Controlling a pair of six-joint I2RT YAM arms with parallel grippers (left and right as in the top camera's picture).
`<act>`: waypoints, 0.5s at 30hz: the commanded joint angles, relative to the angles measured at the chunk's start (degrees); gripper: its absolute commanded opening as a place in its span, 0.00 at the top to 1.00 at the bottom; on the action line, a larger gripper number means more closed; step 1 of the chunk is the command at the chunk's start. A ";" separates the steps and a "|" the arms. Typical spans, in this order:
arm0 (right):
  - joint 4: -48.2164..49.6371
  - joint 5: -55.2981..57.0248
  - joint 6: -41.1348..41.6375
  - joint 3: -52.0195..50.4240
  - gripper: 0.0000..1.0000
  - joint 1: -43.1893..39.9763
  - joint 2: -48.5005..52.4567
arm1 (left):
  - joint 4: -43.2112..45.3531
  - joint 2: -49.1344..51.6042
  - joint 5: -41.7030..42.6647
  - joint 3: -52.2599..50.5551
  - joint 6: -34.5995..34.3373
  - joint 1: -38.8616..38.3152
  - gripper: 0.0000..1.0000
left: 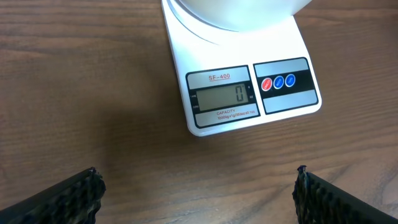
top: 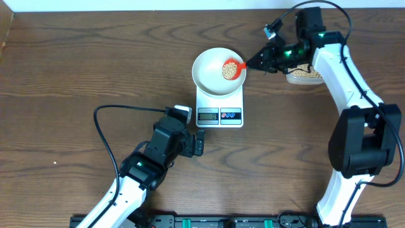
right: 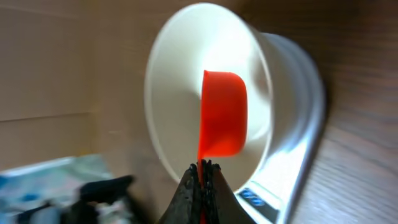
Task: Scoop item into bowl and weigh 50g on scale
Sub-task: 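Carry the filled scoop left over the bowl and tip chickpeas in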
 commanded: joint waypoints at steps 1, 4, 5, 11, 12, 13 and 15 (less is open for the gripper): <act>-0.13 11.78 -5.79 0.26 0.99 2.62 -5.68 | -0.02 0.11 -0.74 -0.04 0.35 -0.13 0.01; 0.13 16.44 -8.02 0.26 0.99 4.72 -6.54 | -0.02 0.11 -0.74 -0.04 0.37 -0.13 0.01; 0.17 17.59 -8.63 0.26 0.99 5.40 -6.58 | -0.02 0.11 -0.74 -0.04 0.37 -0.13 0.01; 1.90 23.74 -12.39 0.35 0.99 10.01 -6.73 | -0.02 0.11 -0.74 -0.04 0.35 -0.13 0.01; 2.49 25.75 -12.41 0.44 0.99 10.80 -6.78 | -0.02 0.11 -0.74 -0.04 0.37 -0.13 0.01; 3.02 28.46 -12.68 0.55 0.99 11.74 -6.91 | -0.02 0.11 -0.74 -0.04 0.37 -0.13 0.01; 3.54 34.25 -13.53 0.63 0.99 13.57 -7.23 | -0.02 0.11 -0.74 -0.04 0.35 -0.13 0.01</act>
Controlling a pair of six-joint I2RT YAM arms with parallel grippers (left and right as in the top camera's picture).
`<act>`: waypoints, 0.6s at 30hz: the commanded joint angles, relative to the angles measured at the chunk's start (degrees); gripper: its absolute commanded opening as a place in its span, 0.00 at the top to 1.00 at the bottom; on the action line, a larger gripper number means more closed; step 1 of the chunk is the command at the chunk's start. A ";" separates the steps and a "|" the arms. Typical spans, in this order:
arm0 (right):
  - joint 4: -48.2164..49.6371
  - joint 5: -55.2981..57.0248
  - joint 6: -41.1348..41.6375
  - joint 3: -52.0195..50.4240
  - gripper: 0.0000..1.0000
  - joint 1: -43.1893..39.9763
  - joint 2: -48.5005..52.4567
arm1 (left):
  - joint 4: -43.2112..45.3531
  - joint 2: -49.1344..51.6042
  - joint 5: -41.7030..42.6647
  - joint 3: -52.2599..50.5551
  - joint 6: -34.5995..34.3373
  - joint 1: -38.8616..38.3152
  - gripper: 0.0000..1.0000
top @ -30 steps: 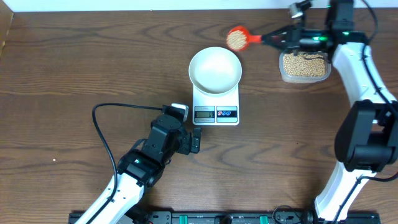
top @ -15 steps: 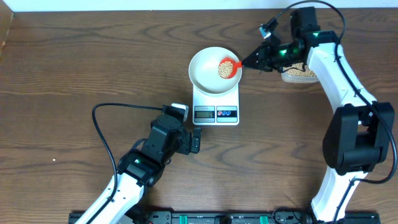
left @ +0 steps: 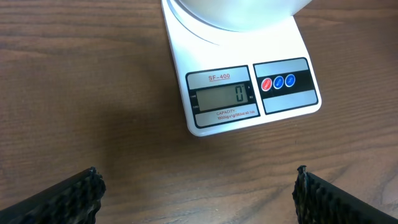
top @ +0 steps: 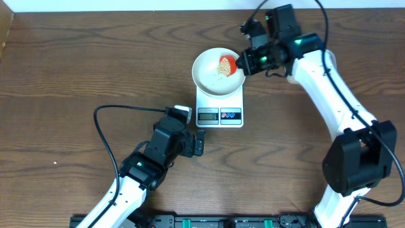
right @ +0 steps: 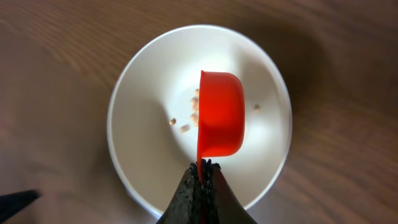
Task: Scoop item into bowl and weigh 50g on scale
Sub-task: 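Carry the filled scoop left over the bowl and tip chickpeas in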
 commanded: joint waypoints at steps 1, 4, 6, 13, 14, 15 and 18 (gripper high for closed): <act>0.44 12.70 -3.72 0.74 0.99 3.26 -1.51 | -0.04 0.11 -0.74 -0.04 0.35 -0.13 0.01; 0.46 21.09 -7.89 0.81 0.99 6.21 -1.73 | -0.04 0.11 -0.74 -0.04 0.35 -0.13 0.01; 0.66 28.48 -10.56 0.81 0.99 8.94 -1.84 | -0.04 0.11 -0.74 -0.04 0.35 -0.13 0.01; 2.05 35.21 -10.69 0.85 0.99 13.77 -2.64 | -0.04 0.11 -0.74 -0.04 0.35 -0.13 0.01; 2.14 33.83 -10.27 0.85 0.99 13.55 -3.23 | -0.04 0.11 -0.74 -0.04 0.35 -0.13 0.01; 2.29 31.82 -9.94 0.85 0.99 13.09 -4.04 | -0.04 0.11 -0.74 -0.04 0.35 -0.13 0.01; 2.62 25.42 -8.50 0.85 0.99 10.27 -7.89 | -0.04 0.11 -0.74 -0.04 0.37 -0.13 0.01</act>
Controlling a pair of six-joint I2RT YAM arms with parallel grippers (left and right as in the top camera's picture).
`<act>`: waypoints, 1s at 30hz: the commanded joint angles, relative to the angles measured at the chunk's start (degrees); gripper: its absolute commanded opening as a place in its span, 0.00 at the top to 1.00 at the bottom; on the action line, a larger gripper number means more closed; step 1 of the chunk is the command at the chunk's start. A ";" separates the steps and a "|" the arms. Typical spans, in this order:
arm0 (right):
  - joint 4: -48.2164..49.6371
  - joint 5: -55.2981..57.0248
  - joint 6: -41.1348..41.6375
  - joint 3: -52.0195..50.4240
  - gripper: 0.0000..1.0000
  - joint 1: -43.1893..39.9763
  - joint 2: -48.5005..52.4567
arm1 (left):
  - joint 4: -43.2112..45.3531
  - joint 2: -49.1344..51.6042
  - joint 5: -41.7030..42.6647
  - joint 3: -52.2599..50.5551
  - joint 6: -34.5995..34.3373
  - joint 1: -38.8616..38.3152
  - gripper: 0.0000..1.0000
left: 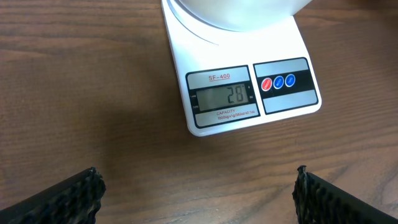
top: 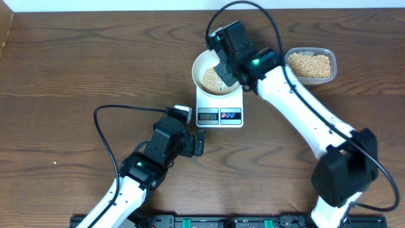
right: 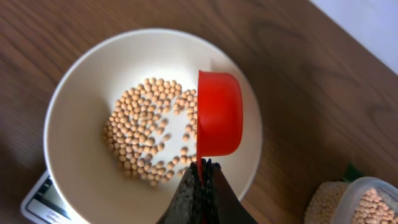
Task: Scoop item into bowl and weigh 50g on scale
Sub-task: 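Carry the filled scoop left over the bowl and tip chickpeas in, then return the empty scoop with the right gripper to the chickpea tub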
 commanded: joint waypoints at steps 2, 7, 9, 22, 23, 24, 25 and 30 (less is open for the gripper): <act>0.52 -10.03 2.03 0.85 0.99 -5.49 -8.98 | -0.04 0.11 -0.74 -0.04 0.37 -0.13 0.01; -1.81 -26.45 3.17 0.85 0.99 -15.93 -14.82 | -0.04 0.11 -0.74 -0.04 0.35 -0.13 0.01; -3.54 -30.64 4.70 0.85 0.99 -20.50 -15.58 | -0.04 0.11 -0.74 -0.04 0.35 -0.13 0.01; -10.49 -49.00 5.73 0.72 0.99 -42.34 -12.20 | -0.07 0.11 -0.74 -0.04 0.37 -0.13 0.01; -10.62 -49.46 5.70 0.72 0.99 -42.95 -12.20 | -0.09 0.11 -0.74 -0.04 0.35 -0.13 0.01; -10.69 -49.53 5.70 0.72 0.99 -43.28 -12.20 | -0.09 0.11 -0.74 -0.04 0.35 -0.13 0.01; -10.95 -49.55 5.70 0.72 0.99 -43.60 -12.20 | -0.09 0.11 -0.74 -0.04 0.35 -0.13 0.01; -11.45 -52.89 5.70 0.72 0.99 -45.20 -12.20 | -0.09 0.11 -0.74 -0.04 0.35 -0.13 0.01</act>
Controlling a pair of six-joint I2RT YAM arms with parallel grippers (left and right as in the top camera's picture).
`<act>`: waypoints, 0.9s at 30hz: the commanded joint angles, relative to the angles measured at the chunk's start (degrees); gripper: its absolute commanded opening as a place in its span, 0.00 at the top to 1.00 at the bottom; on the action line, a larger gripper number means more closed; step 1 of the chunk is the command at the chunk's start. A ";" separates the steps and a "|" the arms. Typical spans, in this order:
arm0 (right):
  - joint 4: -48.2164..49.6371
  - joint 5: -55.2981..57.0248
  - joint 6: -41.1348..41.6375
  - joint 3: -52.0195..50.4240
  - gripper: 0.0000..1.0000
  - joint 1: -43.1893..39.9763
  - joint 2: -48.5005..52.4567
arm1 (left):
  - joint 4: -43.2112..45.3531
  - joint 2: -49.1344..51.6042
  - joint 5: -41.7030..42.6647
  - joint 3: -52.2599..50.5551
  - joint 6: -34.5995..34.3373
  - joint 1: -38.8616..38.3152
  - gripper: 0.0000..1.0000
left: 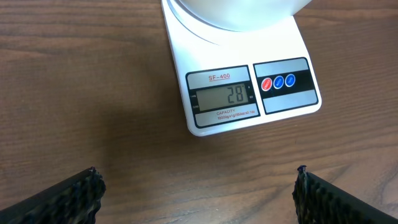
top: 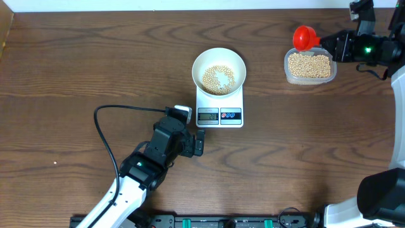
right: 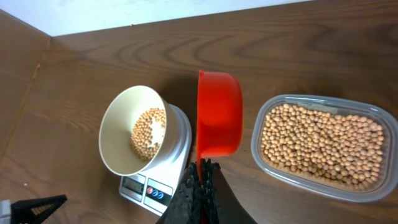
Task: Scoop item into bowl and weigh 50g on scale
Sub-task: 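Return the empty scoop with the right gripper to the chickpea tub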
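A white bowl (top: pixel 218 69) holding a layer of soybeans sits on the white scale (top: pixel 219 114), whose display (left: pixel 226 95) reads 28. My right gripper (right: pixel 202 168) is shut on the handle of the red scoop (top: pixel 305 37), held high beside the left end of the clear tub of soybeans (top: pixel 309 66). The scoop (right: pixel 219 114) shows only its outside, so its contents are hidden. My left gripper (left: pixel 198 190) is open above the bare table in front of the scale, nothing between its fingers (left: pixel 74 196).
A black cable (top: pixel 111 133) loops over the table left of my left arm. The tub (right: pixel 323 144) stands near the table's back right. The table's far edge (top: pixel 158 11) meets a pale wall.
My right gripper has moved the red scoop from over the bowl to the right, up beside the soybean tub. The scale still reads 28. My left arm has not moved.
The right gripper held a scoop full of soybeans at the bowl's right rim, scale at 0. Then the scoop was tilted and beans were dropping in. Then beans lay in the bowl and the scale read 28. Now the scoop is back by the tub.
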 commanded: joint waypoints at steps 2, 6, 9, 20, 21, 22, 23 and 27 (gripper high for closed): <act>0.02 -8.26 0.48 0.55 0.99 -1.81 -0.20 | -0.07 0.11 -0.74 -0.04 0.37 -0.13 0.01; -1.01 -14.67 0.46 0.55 0.99 -3.17 -0.20 | -0.07 0.11 -0.74 -0.04 0.35 -0.13 0.01; -2.58 -14.49 -0.17 0.55 0.99 -3.21 -0.20 | -0.07 0.11 -0.74 -0.04 0.35 -0.13 0.01; -3.69 -14.10 0.04 0.55 0.99 -3.21 -0.20 | -0.07 0.11 -0.74 -0.04 0.35 -0.13 0.01; -3.91 -14.10 0.04 0.55 0.99 -3.21 -0.20 | -0.07 0.11 -0.74 -0.04 0.35 -0.13 0.01; -4.04 -14.08 0.02 0.55 0.99 -3.21 -0.20 | -0.07 0.11 -0.74 -0.04 0.35 -0.13 0.01; -4.09 -13.86 0.02 0.55 0.99 -3.21 -0.20 | -0.07 0.11 -0.74 -0.04 0.35 -0.13 0.01; -4.04 -12.15 0.00 0.55 0.99 -3.21 -0.20 | -0.07 0.11 -0.74 -0.04 0.35 -0.13 0.01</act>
